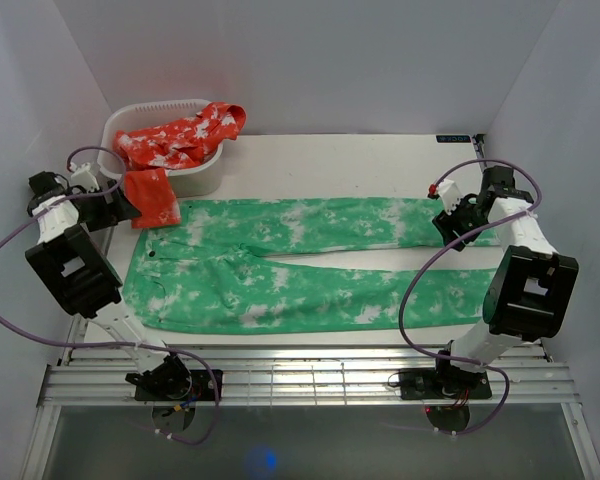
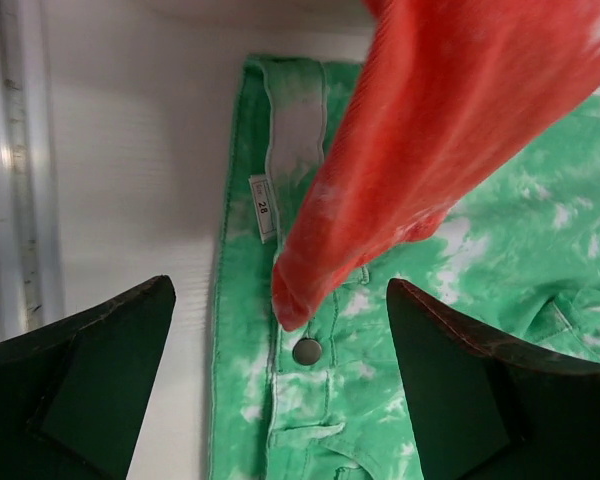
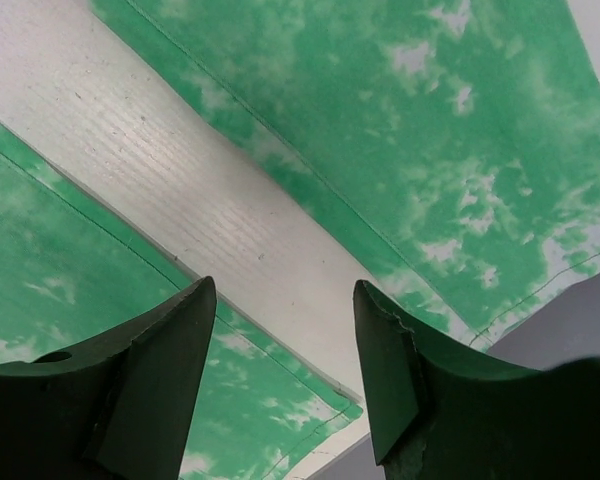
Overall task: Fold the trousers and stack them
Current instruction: Flatten the trousers out
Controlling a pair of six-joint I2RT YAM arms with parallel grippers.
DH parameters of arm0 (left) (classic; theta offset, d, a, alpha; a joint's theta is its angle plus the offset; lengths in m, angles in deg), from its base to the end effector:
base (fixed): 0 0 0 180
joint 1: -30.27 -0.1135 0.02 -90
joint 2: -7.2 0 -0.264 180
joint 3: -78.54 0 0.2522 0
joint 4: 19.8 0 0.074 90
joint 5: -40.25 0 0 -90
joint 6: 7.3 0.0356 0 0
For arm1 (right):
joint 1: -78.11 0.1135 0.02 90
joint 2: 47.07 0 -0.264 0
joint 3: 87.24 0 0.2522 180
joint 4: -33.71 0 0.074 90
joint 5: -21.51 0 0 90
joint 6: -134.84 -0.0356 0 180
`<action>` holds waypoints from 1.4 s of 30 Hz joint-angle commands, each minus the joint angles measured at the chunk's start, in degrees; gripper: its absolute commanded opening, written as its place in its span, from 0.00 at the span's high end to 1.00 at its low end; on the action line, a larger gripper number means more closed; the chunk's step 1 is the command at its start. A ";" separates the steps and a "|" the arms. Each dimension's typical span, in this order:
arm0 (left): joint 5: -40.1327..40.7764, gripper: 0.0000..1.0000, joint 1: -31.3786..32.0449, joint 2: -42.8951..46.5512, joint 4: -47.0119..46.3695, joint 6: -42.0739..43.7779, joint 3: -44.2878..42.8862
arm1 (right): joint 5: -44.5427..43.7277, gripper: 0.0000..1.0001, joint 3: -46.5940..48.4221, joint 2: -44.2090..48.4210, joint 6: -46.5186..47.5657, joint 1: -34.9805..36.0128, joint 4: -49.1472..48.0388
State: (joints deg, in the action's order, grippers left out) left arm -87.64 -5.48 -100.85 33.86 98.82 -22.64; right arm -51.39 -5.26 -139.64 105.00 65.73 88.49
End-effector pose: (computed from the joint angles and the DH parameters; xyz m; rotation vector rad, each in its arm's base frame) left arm 0.3394 0.2174 0.2455 -0.1928 2.3670 -0.4581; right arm 0.3195 -0.0594 0.2327 -1.1407 2.3628 -0.0208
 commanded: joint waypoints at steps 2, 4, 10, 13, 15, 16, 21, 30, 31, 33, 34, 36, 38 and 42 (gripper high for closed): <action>-14.48 0.02 -2.04 -4.01 0.79 5.76 -1.09 | -0.23 0.37 0.77 3.19 -0.04 0.17 1.17; -20.63 0.04 -2.05 -4.71 0.88 6.99 0.22 | -0.49 0.36 1.12 3.19 0.22 0.25 1.61; -30.47 0.43 -2.05 -1.82 -1.58 5.33 2.16 | -1.19 0.37 0.24 3.80 1.27 0.17 1.53; -33.29 0.61 -2.05 2.13 -5.61 0.25 1.73 | -1.28 0.38 -0.55 3.89 1.71 0.17 1.09; -34.88 0.76 -2.05 3.46 -6.50 -2.31 -1.33 | -1.37 0.38 -0.73 3.72 1.63 0.17 0.91; -35.23 0.98 -2.05 3.63 -7.72 -5.63 -2.74 | -1.37 0.38 -0.73 3.54 1.63 0.17 0.91; -35.95 1.00 -0.82 5.13 -29.64 -29.60 -5.93 | -1.55 0.39 -0.99 3.10 1.36 0.17 0.65; -10.04 0.62 9.55 -21.91 -41.84 -44.33 -38.58 | -3.48 0.41 -1.69 0.20 0.14 0.60 0.12; -5.66 0.56 10.16 -23.59 -41.22 -41.20 -40.62 | -3.83 0.41 -1.78 0.03 -0.04 0.69 -0.14; -1.86 0.46 12.36 -23.35 -35.70 -30.33 -42.57 | -4.09 0.42 -1.69 -0.41 -0.57 0.87 -0.15; -0.97 0.30 12.46 -22.48 -34.03 -29.66 -41.88 | -3.83 0.43 -1.78 -0.50 -0.83 0.87 -0.06; -1.57 0.18 11.14 -17.48 -32.70 -29.22 -36.45 | -3.39 0.43 -1.96 -0.59 -1.01 1.13 -0.15; -2.01 0.09 9.39 -8.82 -31.99 -26.68 -25.86 | -3.74 0.44 -2.39 -0.94 -1.19 2.10 -0.67; -1.06 0.08 5.61 7.96 -33.74 -19.91 -7.31 | -4.88 0.44 -2.92 -2.43 -2.33 4.29 -2.95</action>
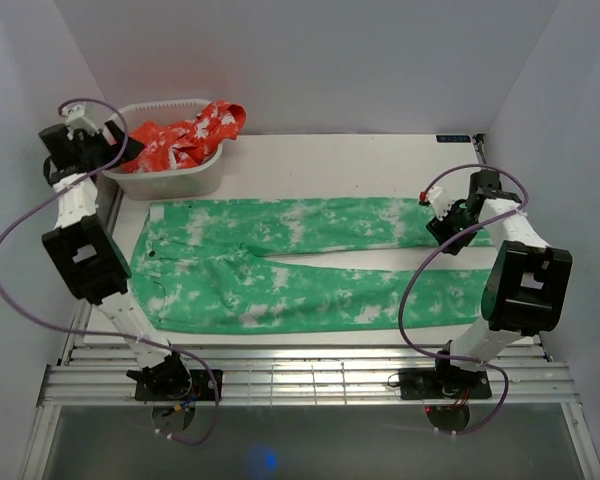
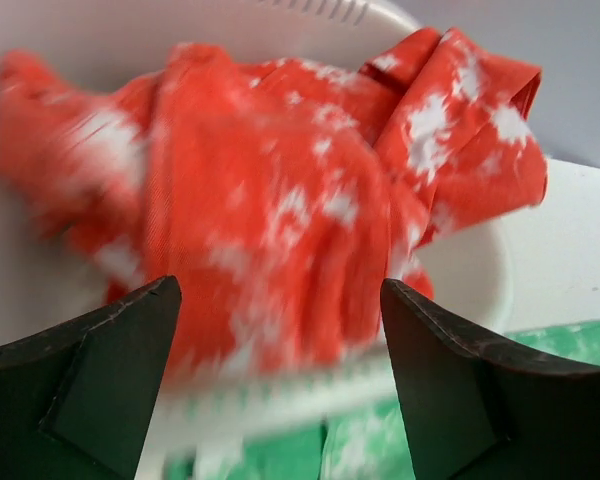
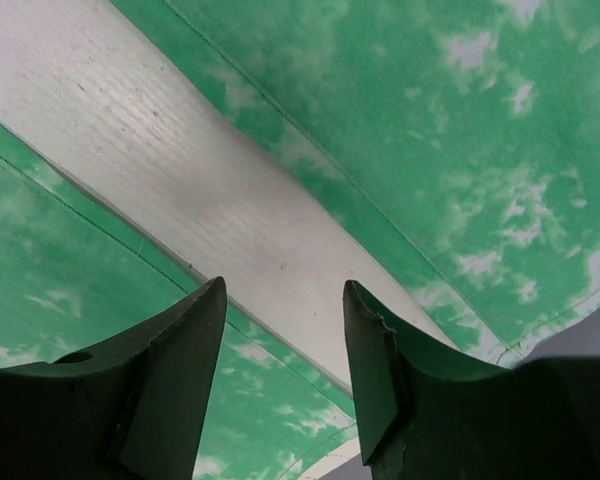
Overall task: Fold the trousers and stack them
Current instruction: Flatten the trousers out
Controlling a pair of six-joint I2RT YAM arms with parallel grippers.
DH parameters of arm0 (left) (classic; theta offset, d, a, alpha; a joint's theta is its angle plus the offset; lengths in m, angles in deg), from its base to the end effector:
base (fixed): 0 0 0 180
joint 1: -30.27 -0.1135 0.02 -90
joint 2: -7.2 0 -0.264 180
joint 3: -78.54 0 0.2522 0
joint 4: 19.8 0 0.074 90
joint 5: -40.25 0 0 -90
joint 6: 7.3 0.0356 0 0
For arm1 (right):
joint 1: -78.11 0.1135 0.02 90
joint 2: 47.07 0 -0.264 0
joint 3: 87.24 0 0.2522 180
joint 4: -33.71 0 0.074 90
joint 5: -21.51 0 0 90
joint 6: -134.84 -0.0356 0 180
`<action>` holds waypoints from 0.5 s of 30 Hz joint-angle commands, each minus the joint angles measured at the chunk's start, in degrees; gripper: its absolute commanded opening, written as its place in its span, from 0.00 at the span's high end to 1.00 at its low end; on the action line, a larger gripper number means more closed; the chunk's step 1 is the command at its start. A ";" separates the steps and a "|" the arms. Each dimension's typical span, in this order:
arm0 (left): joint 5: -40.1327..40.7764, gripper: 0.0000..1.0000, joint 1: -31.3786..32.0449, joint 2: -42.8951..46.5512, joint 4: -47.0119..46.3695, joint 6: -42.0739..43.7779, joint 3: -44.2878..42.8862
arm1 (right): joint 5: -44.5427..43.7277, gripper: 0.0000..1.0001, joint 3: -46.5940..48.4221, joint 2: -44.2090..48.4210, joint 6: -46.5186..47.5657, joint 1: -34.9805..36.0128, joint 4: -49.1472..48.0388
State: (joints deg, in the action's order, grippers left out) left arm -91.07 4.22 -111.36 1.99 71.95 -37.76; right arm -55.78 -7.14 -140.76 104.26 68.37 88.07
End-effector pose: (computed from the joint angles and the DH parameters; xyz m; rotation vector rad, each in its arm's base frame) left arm 0.4507 0.1942 0.2944 -0.1556 1.9112 -0.5352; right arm 0.3196 -0.0469 0.2169 -1.1877 2.4262 -0.0510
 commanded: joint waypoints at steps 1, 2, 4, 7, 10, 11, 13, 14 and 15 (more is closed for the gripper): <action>3.08 0.08 -5.50 21.33 -1.71 10.01 10.58 | -0.84 0.44 -1.48 -2.54 -1.76 2.09 -2.98; 2.74 0.08 -6.12 23.88 -1.18 12.04 13.04 | -1.28 0.44 -1.83 -3.33 -1.94 2.79 -4.37; 4.13 0.08 -6.65 30.39 1.79 18.09 19.11 | -2.95 0.44 -2.53 -5.52 -2.81 4.90 -5.88; -1.55 0.13 -6.83 35.83 9.95 24.08 24.91 | -4.53 0.46 -3.15 -8.86 -3.87 7.62 -7.29; -6.22 0.24 -6.83 38.05 15.49 26.65 31.58 | -4.89 0.49 -3.94 -10.63 -4.92 9.21 -7.73; -6.84 0.28 -6.65 38.14 16.22 26.91 33.44 | -4.97 0.50 -4.21 -10.81 -4.93 9.56 -7.64; -6.67 0.37 -5.95 37.79 16.31 26.74 37.13 | -4.98 0.54 -5.43 -10.55 -5.01 9.74 -6.94; -6.32 0.39 -5.51 37.44 15.97 26.91 40.02 | -4.80 0.56 -5.96 -10.20 -4.84 9.74 -6.33; -5.79 0.41 -5.16 37.09 15.53 26.91 41.27 | -4.54 0.58 -7.27 -9.67 -4.14 9.74 -5.89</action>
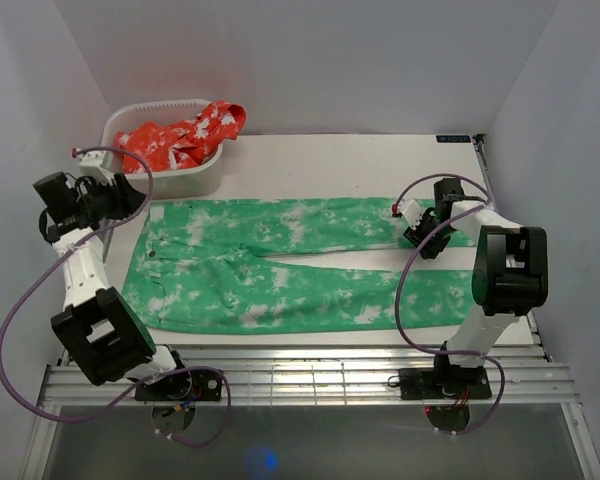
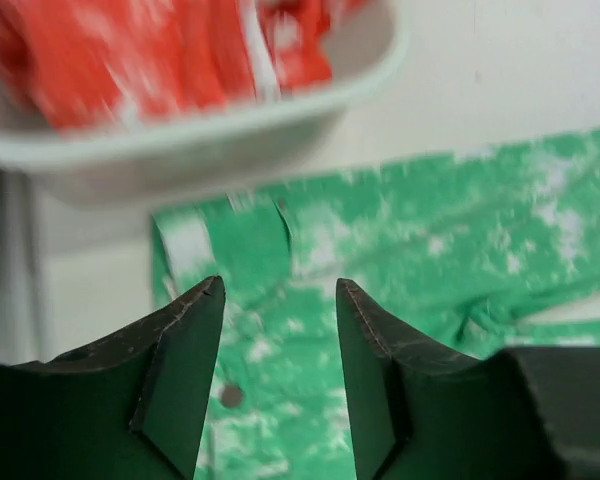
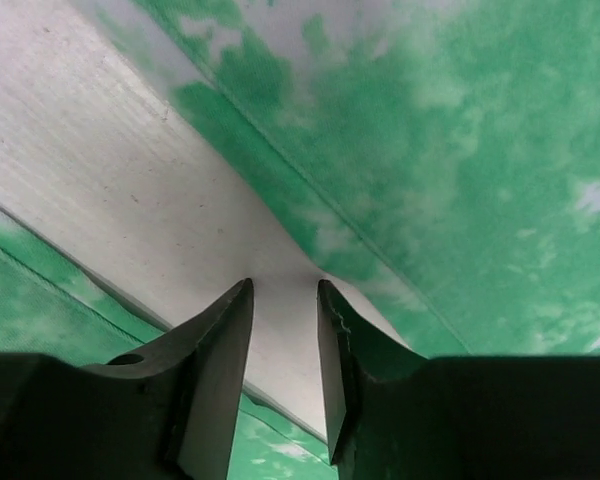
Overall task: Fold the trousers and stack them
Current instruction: Flatten the trousers out
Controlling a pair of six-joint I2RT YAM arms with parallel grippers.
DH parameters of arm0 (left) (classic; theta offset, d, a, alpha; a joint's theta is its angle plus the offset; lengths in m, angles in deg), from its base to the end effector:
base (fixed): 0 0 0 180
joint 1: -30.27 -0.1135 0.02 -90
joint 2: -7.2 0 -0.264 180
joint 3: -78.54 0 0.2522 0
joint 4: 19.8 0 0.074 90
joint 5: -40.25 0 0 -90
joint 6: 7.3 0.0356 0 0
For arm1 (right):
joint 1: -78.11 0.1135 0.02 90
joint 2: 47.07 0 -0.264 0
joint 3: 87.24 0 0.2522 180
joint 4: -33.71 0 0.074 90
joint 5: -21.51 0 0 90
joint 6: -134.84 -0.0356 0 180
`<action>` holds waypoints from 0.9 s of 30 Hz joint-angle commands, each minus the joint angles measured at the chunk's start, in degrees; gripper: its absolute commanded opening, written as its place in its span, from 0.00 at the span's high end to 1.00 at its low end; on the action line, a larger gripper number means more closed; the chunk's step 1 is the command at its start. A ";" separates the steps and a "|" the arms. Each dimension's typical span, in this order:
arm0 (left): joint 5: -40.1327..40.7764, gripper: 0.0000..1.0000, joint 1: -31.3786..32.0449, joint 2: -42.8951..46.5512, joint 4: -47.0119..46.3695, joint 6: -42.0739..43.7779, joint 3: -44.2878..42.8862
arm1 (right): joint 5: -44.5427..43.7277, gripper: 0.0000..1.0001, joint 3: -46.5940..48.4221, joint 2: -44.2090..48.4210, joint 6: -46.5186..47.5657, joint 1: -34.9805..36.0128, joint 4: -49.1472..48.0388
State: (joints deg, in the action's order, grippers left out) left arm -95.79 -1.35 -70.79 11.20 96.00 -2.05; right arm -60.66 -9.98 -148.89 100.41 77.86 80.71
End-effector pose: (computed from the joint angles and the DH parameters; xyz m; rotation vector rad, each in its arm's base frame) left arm 0.2722 0.1375 0.3362 0.1690 1.9117 -0.3068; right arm 0.3380 0.0034 0.1634 -1.3244 2.4601 -0.0433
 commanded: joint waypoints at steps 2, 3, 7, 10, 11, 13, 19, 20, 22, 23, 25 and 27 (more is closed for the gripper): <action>0.25 0.47 1.38 -5.75 5.27 3.22 8.10 | 0.60 0.64 -6.19 0.47 0.59 1.90 2.27; 0.69 0.49 1.47 -6.63 5.18 3.57 8.64 | 0.51 0.66 -7.16 1.27 1.03 2.01 2.54; 3.23 0.58 2.17 -11.38 4.39 5.85 10.49 | 0.95 0.73 -11.55 4.96 3.22 2.10 3.85; 6.04 0.59 2.26 -15.60 4.21 6.30 10.75 | 0.96 0.72 -12.96 6.63 3.49 2.54 4.91; 8.14 0.60 2.26 -16.65 4.39 6.56 10.41 | 0.95 0.70 -12.88 7.16 2.71 2.54 5.26; 10.87 0.61 2.26 -19.20 4.74 6.65 10.05 | 0.78 0.63 -12.27 9.88 2.26 2.01 6.40; 18.97 0.65 -0.11 -21.58 6.40 8.58 8.74 | 1.21 0.43 -6.56 18.49 3.22 -2.64 14.56; 18.71 0.65 -0.46 -20.80 7.10 9.37 8.38 | 1.48 0.42 -5.86 19.28 4.01 -3.43 16.58; 16.27 0.60 -0.90 -18.08 8.25 12.09 8.12 | 1.13 0.36 -5.23 21.91 6.56 -5.89 20.79; 14.59 0.57 -0.90 -14.33 8.86 13.23 8.12 | 0.78 0.36 -5.49 22.97 7.61 -6.86 21.78; 8.90 0.48 -0.21 -10.09 11.31 15.35 7.94 | 0.51 0.40 -6.55 25.69 10.59 -9.85 25.36; 5.97 0.45 1.37 -5.00 14.48 17.10 7.15 | 0.69 0.46 -8.12 27.28 12.45 -11.78 27.93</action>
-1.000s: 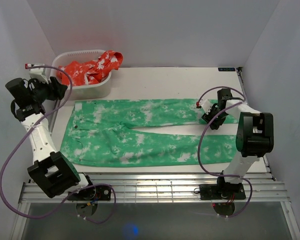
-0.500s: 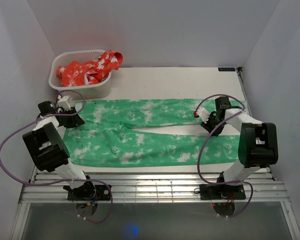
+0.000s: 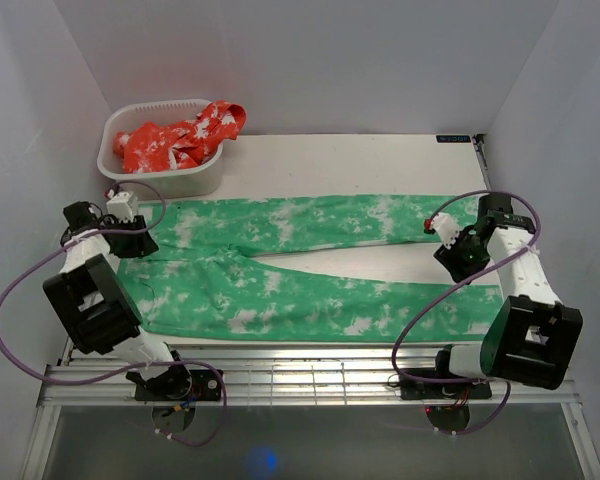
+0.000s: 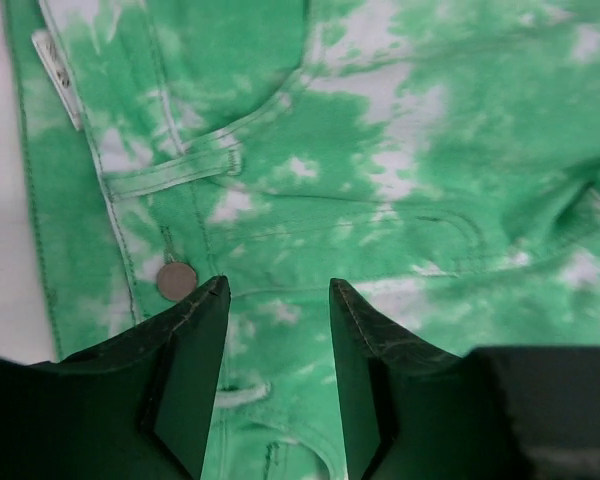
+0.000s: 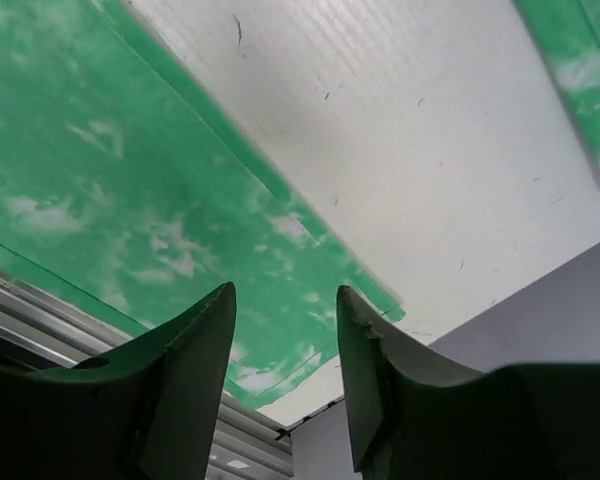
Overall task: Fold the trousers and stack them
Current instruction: Flatten the trousers out
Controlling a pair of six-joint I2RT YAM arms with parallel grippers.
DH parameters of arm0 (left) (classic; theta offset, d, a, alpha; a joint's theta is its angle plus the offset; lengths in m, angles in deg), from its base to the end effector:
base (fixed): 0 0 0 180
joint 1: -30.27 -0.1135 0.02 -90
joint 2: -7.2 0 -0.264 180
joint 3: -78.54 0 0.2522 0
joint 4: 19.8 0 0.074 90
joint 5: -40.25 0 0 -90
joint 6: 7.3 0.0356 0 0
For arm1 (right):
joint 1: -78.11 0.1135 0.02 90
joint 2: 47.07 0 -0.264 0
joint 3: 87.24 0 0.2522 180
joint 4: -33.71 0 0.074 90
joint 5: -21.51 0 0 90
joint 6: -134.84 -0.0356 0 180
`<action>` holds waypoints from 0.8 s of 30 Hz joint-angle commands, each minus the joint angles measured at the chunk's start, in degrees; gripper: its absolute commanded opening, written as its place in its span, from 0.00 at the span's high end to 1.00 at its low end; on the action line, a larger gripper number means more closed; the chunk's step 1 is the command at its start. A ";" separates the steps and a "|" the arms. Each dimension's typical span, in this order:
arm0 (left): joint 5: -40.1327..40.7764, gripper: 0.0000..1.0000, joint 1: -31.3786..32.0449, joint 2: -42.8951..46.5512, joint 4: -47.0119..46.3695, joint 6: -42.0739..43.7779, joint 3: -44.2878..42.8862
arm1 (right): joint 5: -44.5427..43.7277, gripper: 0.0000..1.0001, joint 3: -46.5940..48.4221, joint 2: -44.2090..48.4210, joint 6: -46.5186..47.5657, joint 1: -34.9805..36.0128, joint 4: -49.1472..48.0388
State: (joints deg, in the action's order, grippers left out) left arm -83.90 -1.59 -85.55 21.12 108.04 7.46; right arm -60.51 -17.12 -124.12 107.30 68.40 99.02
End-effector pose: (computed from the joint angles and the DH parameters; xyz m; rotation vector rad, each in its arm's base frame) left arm 0.2778 0.1491 0.1922 0.0434 2.4291 -0.3705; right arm 0.2419 -0.0364 0.2363 -1.2750 2.5023 -0.1001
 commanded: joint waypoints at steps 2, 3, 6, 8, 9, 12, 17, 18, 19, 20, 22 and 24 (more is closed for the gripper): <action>-8.02 0.43 5.65 14.15 7.55 5.86 -1.75 | 0.19 0.51 -5.63 4.98 6.80 -2.76 11.02; -8.56 0.43 7.06 15.31 7.91 5.60 -1.13 | -0.51 0.52 -7.65 5.77 7.06 -2.77 10.59; -10.84 0.43 12.95 18.30 8.44 3.05 1.76 | -2.00 0.55 -14.33 7.01 6.72 -2.85 6.57; -11.03 0.43 17.43 18.05 7.83 -0.36 3.52 | -2.89 0.56 -17.58 6.40 6.45 -2.94 4.19; -10.42 0.45 18.66 17.52 7.74 -1.17 4.49 | -3.94 0.56 -18.38 5.96 6.45 -3.38 1.82; -8.58 0.48 21.66 15.24 4.23 -5.29 9.06 | -6.05 0.57 -20.05 2.80 7.15 -4.95 -2.22; -1.99 0.55 22.72 6.12 -3.94 -11.71 11.88 | -9.99 0.57 -20.50 -1.51 10.75 -9.61 -6.10; -0.75 0.56 22.63 4.61 -4.65 -13.03 11.79 | -11.49 0.57 -20.85 -2.04 11.71 -11.45 -6.72; 2.22 0.57 22.71 3.38 -6.31 -13.91 11.71 | -12.03 0.57 -21.02 -2.83 13.72 -12.42 -7.94; 3.99 0.57 22.63 1.19 -7.02 -14.61 11.36 | -12.64 0.57 -21.03 -3.27 14.61 -13.30 -8.56; 7.59 0.58 22.72 -0.49 -8.00 -15.23 10.48 | -13.70 0.57 -20.68 -4.15 16.72 -15.59 -9.18; 5.69 0.58 22.63 -1.12 -6.95 -14.10 8.72 | -13.27 0.57 -19.89 -4.24 17.34 -16.04 -8.23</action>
State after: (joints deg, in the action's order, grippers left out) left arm -84.75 21.05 -85.22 17.88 94.31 18.11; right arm -67.94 -34.85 -125.19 114.53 54.36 99.15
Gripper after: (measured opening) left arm 0.418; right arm 0.428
